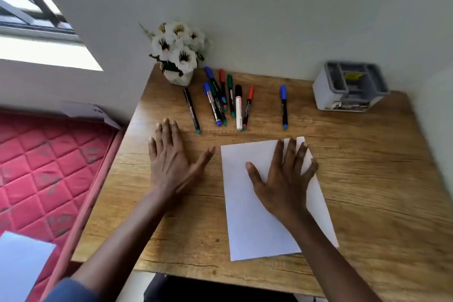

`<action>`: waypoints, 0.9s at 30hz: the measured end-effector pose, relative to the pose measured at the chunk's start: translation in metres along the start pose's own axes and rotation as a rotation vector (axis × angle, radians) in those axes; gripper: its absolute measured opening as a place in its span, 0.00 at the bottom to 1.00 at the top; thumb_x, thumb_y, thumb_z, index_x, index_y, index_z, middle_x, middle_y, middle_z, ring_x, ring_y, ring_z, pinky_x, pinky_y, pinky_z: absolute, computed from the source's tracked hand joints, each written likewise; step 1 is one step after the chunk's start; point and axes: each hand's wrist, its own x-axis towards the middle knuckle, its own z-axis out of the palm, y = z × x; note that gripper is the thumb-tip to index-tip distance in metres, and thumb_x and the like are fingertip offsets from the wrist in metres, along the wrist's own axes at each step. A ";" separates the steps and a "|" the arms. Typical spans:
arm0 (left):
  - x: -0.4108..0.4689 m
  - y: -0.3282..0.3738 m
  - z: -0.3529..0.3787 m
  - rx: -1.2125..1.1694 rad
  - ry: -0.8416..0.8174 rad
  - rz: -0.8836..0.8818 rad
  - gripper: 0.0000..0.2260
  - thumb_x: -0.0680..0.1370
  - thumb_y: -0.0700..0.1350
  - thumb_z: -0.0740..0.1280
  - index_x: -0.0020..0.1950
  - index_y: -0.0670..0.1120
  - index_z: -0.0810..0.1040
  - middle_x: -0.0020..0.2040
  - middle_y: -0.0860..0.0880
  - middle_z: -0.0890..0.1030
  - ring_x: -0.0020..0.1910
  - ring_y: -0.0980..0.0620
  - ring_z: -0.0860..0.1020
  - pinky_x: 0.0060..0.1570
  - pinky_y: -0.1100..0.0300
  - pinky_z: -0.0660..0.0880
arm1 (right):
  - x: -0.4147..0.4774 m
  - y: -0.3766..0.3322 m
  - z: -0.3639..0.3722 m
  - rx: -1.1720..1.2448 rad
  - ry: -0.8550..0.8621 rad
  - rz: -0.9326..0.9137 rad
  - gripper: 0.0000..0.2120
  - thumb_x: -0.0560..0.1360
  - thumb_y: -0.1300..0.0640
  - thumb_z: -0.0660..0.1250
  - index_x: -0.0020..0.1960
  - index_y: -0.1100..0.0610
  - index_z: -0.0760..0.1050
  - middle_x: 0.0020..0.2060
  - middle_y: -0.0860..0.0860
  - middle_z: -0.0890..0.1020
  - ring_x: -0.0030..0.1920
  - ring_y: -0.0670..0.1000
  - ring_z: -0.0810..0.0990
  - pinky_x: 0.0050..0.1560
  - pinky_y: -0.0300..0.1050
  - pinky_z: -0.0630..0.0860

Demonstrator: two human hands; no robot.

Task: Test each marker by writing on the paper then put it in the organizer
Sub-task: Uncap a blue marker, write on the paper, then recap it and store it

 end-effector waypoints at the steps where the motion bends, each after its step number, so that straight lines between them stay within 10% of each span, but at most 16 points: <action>1: -0.001 -0.002 0.004 0.048 0.001 0.004 0.55 0.71 0.82 0.45 0.83 0.42 0.41 0.83 0.43 0.40 0.81 0.46 0.38 0.79 0.43 0.42 | 0.000 0.003 0.002 -0.036 0.033 -0.019 0.48 0.75 0.25 0.38 0.82 0.58 0.43 0.82 0.59 0.43 0.81 0.62 0.38 0.75 0.71 0.38; 12: 0.013 -0.017 0.026 0.252 0.044 0.107 0.58 0.65 0.84 0.35 0.83 0.45 0.40 0.83 0.42 0.41 0.81 0.43 0.39 0.78 0.44 0.39 | 0.018 0.028 0.020 -0.075 0.214 -0.244 0.51 0.69 0.20 0.33 0.82 0.51 0.47 0.83 0.53 0.48 0.82 0.55 0.40 0.76 0.65 0.36; 22: 0.008 -0.010 0.019 0.248 0.064 0.130 0.54 0.71 0.80 0.45 0.83 0.43 0.47 0.83 0.40 0.47 0.82 0.42 0.47 0.79 0.41 0.46 | 0.007 0.037 -0.001 -0.071 0.100 -0.410 0.49 0.71 0.20 0.41 0.82 0.48 0.46 0.83 0.48 0.48 0.82 0.49 0.42 0.78 0.62 0.39; 27: 0.010 -0.010 0.019 0.234 0.052 0.163 0.52 0.72 0.79 0.45 0.83 0.42 0.46 0.83 0.42 0.46 0.82 0.44 0.46 0.79 0.43 0.46 | 0.040 0.025 -0.034 0.000 0.477 -0.389 0.38 0.76 0.27 0.50 0.77 0.50 0.64 0.72 0.54 0.73 0.72 0.57 0.69 0.69 0.56 0.68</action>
